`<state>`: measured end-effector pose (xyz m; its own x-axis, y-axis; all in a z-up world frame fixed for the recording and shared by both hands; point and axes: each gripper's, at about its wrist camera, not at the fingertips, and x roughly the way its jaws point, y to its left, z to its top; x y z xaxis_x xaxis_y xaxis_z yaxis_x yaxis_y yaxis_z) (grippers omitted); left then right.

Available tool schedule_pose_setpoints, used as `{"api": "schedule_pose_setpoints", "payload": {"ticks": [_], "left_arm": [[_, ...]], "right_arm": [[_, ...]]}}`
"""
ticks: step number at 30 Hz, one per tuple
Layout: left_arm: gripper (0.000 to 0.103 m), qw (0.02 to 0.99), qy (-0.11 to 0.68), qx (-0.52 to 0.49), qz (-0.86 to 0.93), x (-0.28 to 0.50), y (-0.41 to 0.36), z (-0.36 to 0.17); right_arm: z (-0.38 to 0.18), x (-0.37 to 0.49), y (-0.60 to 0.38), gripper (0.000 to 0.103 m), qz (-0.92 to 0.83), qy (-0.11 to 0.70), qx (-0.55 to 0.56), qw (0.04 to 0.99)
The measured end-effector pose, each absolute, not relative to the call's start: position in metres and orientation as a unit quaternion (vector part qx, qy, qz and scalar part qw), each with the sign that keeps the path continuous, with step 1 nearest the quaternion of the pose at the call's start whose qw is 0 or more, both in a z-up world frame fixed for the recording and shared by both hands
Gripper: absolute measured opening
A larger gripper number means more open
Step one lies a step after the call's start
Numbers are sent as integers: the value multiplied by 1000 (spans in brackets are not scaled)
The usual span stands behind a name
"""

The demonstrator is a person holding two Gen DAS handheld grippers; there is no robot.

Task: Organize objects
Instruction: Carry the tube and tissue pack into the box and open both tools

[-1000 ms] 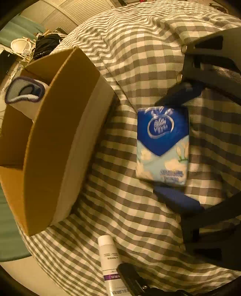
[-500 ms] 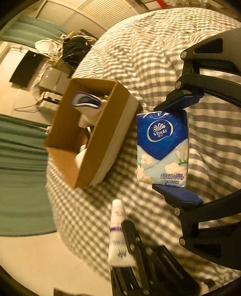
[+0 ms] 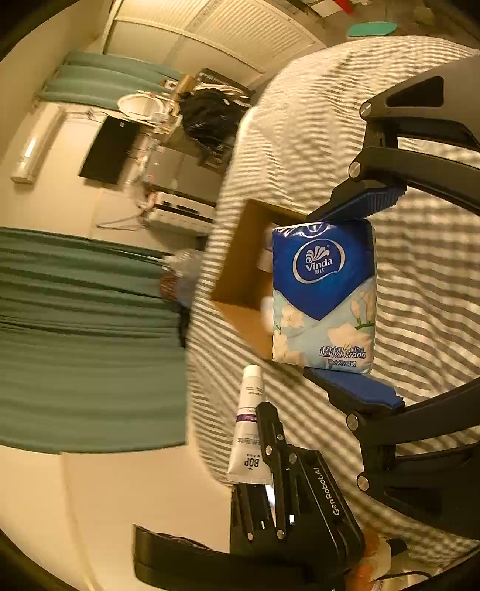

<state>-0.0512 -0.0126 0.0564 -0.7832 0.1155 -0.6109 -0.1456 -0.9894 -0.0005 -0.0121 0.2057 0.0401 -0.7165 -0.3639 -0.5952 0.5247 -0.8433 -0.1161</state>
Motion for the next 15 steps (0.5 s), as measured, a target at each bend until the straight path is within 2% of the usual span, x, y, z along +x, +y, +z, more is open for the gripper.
{"api": "schedule_pose_setpoints", "payload": {"ticks": [8, 15], "left_arm": [[16, 63, 12, -304, 950, -149, -11, 82], [16, 61, 15, -311, 948, -229, -6, 49]], "right_arm": [[92, -92, 195, 72, -934, 93, 244, 243], [84, -182, 181, 72, -936, 47, 257, 234]]}}
